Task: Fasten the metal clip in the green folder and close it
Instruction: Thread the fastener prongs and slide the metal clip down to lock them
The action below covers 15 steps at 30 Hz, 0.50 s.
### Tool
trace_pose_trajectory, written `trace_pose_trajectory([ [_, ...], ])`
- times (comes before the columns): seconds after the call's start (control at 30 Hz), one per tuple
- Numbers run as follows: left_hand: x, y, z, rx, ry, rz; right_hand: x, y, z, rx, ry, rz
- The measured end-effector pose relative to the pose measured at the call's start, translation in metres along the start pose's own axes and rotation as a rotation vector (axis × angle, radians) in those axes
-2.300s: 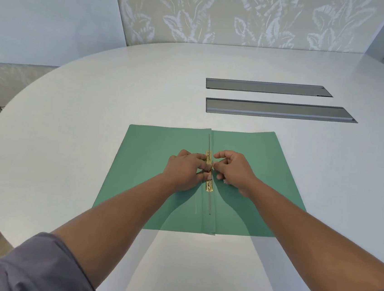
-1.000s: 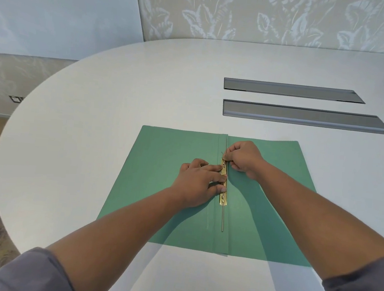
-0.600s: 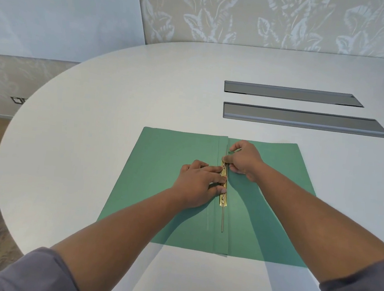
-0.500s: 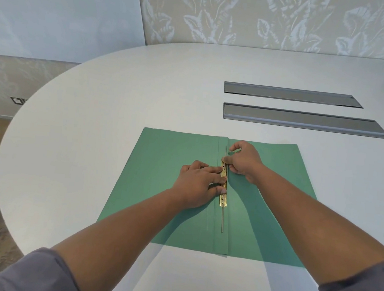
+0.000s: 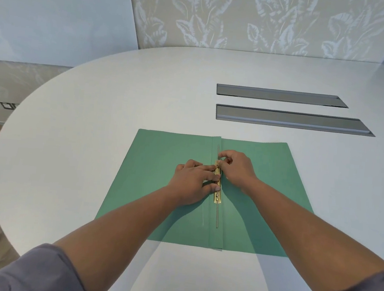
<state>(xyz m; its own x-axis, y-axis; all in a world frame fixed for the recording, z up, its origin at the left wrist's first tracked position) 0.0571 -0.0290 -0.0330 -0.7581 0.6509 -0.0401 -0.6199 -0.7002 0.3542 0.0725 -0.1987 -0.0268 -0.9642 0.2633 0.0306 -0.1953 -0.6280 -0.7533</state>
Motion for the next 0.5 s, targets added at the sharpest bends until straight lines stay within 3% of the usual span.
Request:
trace_pose_trajectory([
  [0.27,0.000,0.003,0.003,-0.011,-0.014,0.009,0.028,0.000,0.005,-0.026,-0.093,0.004],
  [0.5,0.001,0.005,0.004,0.033,0.009,0.031,0.054,-0.007,0.008,0.122,-0.137,0.130],
])
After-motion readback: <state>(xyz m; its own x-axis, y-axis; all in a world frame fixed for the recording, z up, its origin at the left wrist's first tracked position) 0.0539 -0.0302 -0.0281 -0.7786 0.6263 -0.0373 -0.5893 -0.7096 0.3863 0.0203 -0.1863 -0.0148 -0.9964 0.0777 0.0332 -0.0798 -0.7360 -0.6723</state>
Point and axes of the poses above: each hand's wrist, its own x-axis away from the middle knuckle, its own z-axis out of the back of the hand, y = z × x, the point moved 3 cm from there along -x, towards the middle knuckle, and after that the axes turned 6 degrees about -z, right-handed, at the moved point
